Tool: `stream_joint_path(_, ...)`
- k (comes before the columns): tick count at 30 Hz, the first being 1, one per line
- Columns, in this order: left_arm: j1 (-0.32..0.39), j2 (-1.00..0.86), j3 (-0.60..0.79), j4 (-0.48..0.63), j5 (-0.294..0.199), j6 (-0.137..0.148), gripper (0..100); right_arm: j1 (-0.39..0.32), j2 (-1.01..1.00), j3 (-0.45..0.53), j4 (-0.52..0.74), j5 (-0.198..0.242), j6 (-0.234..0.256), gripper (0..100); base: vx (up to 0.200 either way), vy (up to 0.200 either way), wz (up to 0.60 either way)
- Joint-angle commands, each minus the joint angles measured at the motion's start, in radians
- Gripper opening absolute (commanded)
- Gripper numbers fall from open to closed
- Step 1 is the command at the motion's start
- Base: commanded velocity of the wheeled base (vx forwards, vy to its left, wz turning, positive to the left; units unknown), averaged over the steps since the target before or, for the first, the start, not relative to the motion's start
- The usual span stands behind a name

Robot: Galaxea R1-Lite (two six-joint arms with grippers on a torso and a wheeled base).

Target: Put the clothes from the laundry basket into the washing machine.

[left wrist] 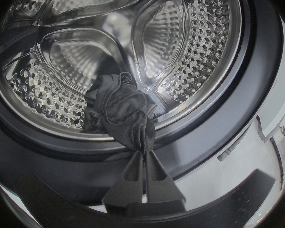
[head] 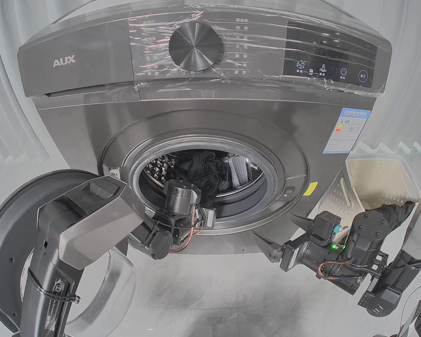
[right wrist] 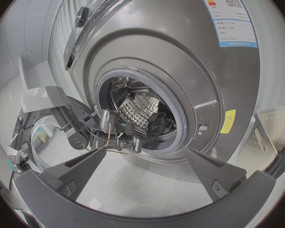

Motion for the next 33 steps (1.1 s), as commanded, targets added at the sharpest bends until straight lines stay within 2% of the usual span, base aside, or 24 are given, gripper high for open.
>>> stream_joint_path(1,0.001,0.005,-0.026,-0.01,0.001,-0.002,0,0.0,0.0,0.0,0.0,0.0,0.0,100,0.0,0.0,0.0)
stream_joint_path(11,0.043,0.07,-0.239,-0.095,0.05,-0.014,0,0.001,0.0,0.0,0.0,0.0,0.0,100,0.0,0.0,0.0)
stream_joint_path(18,0.08,0.151,-0.353,-0.112,0.08,-0.005,0,0.0,0.0,0.001,0.0,0.0,0.002,100,0.0,0.0,0.0)
stream_joint_path(26,0.095,0.163,-0.377,-0.111,0.086,-0.002,0,0.0,0.002,0.001,0.0,0.0,0.002,100,0.0,0.0,0.0)
stream_joint_path(27,0.095,0.163,-0.377,-0.109,0.086,-0.002,100,0.0,0.002,0.001,0.0,0.0,0.002,100,0.0,0.0,0.0)
stream_joint_path(33,0.092,0.152,-0.357,-0.111,0.086,-0.002,100,0.0,0.0,0.003,0.0,0.0,0.002,100,0.0,0.0,0.0)
